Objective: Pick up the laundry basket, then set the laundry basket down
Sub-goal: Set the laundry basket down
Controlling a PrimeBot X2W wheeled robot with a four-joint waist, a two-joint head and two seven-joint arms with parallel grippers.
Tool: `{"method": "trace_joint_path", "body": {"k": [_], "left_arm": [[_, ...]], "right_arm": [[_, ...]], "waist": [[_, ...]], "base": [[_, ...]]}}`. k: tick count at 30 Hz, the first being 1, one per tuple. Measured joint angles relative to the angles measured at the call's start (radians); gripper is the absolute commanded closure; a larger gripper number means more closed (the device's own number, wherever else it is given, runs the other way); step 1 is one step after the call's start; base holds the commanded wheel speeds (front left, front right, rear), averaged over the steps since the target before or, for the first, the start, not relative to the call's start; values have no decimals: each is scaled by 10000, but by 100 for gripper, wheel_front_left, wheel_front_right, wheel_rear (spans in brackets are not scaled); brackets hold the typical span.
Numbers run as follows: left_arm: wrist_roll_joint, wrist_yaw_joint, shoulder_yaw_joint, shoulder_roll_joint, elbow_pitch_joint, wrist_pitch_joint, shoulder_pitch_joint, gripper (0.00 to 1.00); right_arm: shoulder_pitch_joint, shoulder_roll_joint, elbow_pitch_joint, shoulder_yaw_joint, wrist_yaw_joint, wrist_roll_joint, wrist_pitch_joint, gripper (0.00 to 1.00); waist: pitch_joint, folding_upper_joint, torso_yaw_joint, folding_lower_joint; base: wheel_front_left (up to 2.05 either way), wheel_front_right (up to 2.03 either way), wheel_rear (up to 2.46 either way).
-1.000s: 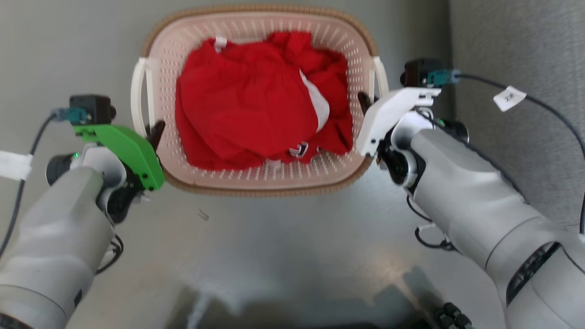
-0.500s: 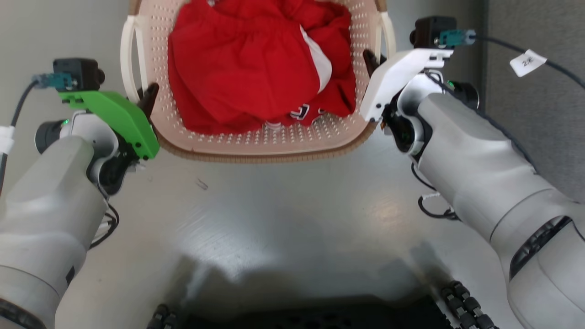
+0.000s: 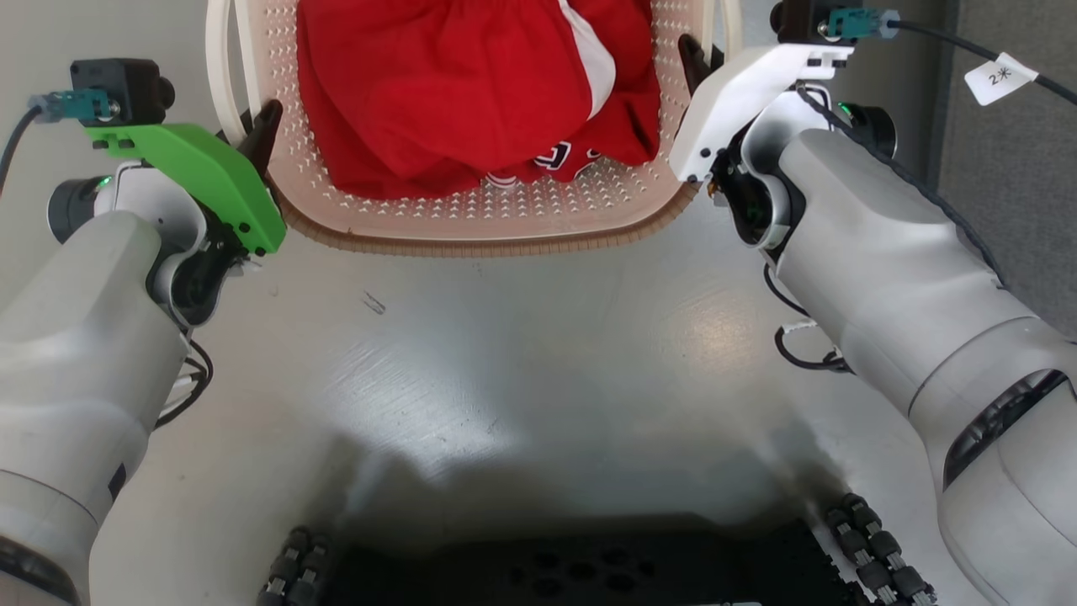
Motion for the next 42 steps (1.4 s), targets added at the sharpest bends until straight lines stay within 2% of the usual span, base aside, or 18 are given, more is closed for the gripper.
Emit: {"method": "trace_joint_path", "body": {"k": [42], "left_arm": [[-272, 6, -479, 54, -280, -314, -170, 100]], "right_arm": [[-202, 17, 435, 267, 4, 424, -428, 100]], "waist": [[524, 0, 13, -1]], "base": [[0, 0, 0]]}}
